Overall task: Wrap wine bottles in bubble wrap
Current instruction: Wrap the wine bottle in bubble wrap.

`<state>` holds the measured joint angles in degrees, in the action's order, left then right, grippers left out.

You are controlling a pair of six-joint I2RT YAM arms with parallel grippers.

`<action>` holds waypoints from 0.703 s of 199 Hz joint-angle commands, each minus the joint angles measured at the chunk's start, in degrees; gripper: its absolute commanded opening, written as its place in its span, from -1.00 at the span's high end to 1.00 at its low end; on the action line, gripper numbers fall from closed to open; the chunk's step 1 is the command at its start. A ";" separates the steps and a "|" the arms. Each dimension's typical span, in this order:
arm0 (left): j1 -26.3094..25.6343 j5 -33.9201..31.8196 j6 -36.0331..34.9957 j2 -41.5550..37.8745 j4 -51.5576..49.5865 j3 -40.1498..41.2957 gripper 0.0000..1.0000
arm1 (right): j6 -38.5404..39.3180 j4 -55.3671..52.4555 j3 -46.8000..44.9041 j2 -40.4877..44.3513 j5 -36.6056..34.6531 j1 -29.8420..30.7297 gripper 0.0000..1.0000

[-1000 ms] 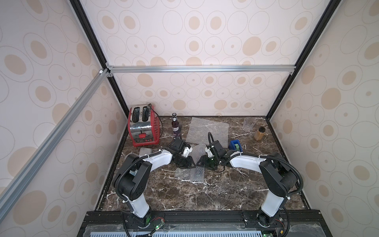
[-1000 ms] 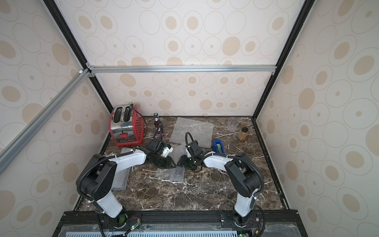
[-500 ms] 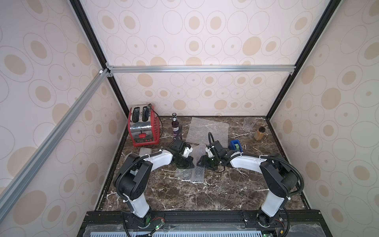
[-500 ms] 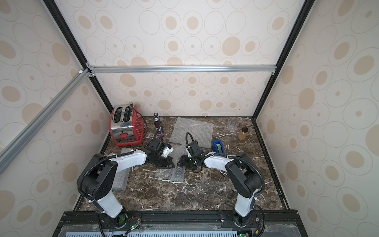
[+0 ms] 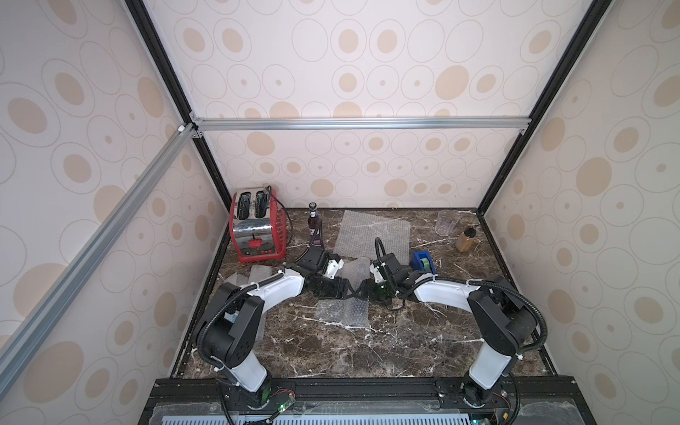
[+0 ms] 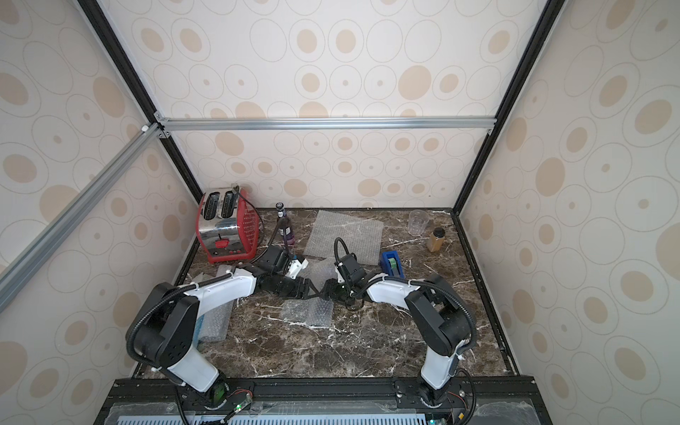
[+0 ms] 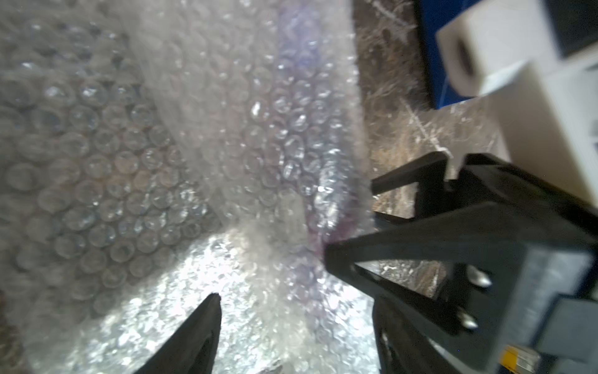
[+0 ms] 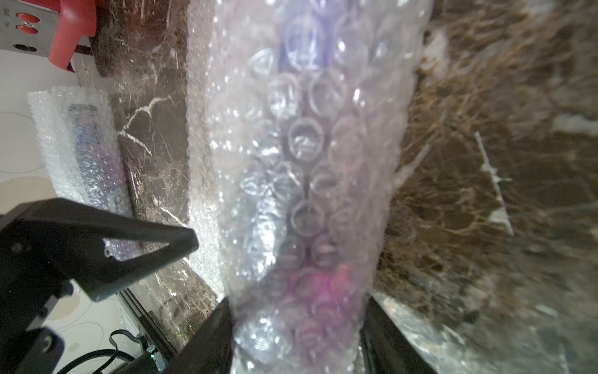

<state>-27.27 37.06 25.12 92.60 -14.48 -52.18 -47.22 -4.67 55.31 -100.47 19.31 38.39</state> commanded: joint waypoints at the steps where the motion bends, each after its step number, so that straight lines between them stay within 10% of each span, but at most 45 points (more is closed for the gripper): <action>1: 0.02 6.21 -0.13 1.83 4.36 2.23 -0.47 | 0.69 -4.44 -1.87 -1.42 -2.02 -0.86 -0.14; 79: 0.30 11.68 5.05 5.39 10.48 3.30 -0.63 | 0.68 -2.62 -4.01 -0.41 -1.42 -2.02 -0.13; 140: 0.95 9.44 3.04 3.43 6.18 1.70 0.02 | 1.27 -3.71 -3.19 -0.67 -1.34 -2.21 -0.13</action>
<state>-26.92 47.64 29.17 98.26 -7.33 -49.45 -47.03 -2.15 53.54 -100.05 21.85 36.93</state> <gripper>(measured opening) 0.550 0.566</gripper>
